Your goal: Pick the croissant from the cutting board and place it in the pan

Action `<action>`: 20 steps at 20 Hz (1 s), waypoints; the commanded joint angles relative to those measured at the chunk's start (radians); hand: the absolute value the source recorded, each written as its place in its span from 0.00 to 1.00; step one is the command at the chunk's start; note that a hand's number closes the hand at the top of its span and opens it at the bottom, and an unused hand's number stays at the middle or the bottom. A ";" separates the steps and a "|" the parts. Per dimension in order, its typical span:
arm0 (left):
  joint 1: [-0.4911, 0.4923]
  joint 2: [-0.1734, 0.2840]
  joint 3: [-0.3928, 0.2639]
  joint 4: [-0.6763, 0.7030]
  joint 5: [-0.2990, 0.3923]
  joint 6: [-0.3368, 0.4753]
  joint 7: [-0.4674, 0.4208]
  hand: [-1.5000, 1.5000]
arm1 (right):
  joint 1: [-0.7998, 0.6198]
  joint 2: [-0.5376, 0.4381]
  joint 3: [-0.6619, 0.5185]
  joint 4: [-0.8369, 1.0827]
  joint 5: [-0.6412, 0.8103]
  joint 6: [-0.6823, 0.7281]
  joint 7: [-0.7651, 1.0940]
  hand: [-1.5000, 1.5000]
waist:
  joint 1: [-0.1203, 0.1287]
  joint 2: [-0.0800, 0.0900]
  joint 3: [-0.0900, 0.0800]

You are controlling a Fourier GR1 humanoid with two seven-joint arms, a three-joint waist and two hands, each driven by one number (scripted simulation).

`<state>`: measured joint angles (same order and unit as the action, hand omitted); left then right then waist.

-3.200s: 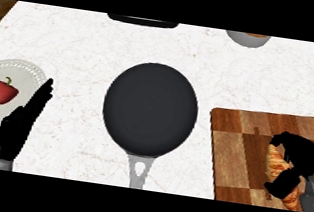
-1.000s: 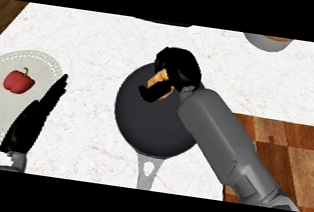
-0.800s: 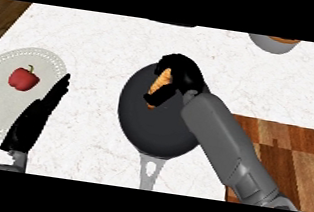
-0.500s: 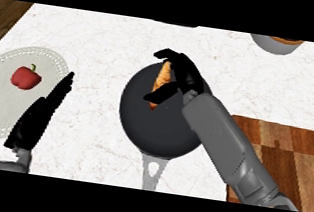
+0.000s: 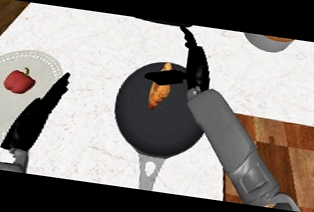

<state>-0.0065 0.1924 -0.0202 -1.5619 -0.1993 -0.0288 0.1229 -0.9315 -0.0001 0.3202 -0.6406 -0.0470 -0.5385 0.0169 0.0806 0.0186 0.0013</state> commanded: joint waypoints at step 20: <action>0.030 0.006 0.063 -0.049 0.001 0.000 0.044 0.50 | 0.242 -0.438 -0.337 0.012 -0.148 0.367 -0.373 0.00 | -0.075 -0.017 -0.001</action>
<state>0.0558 0.1925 0.0301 -1.6033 -0.1984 -0.0209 0.1434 -0.7119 -0.3702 0.0272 -0.6511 -0.1897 -0.2464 -0.3151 0.0030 0.0008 0.0004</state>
